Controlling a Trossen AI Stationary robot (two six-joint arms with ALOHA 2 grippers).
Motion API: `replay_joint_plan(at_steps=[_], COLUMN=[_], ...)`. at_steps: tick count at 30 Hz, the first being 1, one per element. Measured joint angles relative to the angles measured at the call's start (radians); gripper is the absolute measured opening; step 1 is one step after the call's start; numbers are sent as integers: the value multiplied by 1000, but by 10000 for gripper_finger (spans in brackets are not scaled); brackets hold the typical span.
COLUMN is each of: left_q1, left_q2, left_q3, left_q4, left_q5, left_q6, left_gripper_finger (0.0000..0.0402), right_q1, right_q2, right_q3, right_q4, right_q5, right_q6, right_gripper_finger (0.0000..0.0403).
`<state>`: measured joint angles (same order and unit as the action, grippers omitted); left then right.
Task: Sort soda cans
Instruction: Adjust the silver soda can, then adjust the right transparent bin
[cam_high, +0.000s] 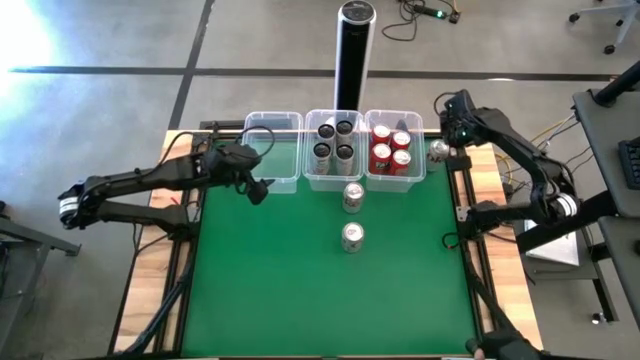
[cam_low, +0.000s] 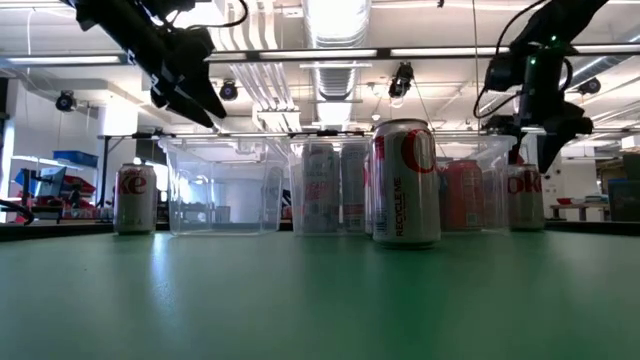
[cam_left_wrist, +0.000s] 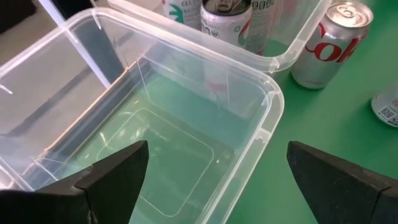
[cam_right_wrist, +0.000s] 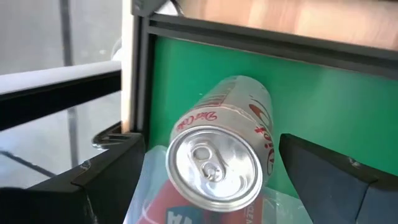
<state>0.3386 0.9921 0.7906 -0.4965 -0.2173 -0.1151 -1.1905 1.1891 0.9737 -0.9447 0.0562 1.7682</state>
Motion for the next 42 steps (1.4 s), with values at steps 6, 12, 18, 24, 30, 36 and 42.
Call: replay_joint_plan(at_steps=[6,12,18,24,30,36,42], left_q1=[0,0,-1,0,0,0,0], left_q2=[-29,-34,-43,-67,-83,-87,-87], left_q3=[0,0,0,0,0,0,0], left_q4=[4,25,37,37,42,41,41], left_q5=[0,1,79,79,79,80,80], left_q6=[34,50,44,30,18,-1,-19], left_gripper_finger=[367,367,367,367,367,367,367], right_q1=[31,78,160,283,412,494,503], right_q2=[-54,-54,-36,-2,53,143,255], right_q3=[19,77,159,255,354,485,587], right_q4=[-1,-3,-39,-156,-168,-165,-165], right_q5=[70,104,133,183,217,234,226], right_q6=[-8,-108,-308,-435,-510,-644,-786], right_gripper_finger=[366,366,366,366,366,366,365])
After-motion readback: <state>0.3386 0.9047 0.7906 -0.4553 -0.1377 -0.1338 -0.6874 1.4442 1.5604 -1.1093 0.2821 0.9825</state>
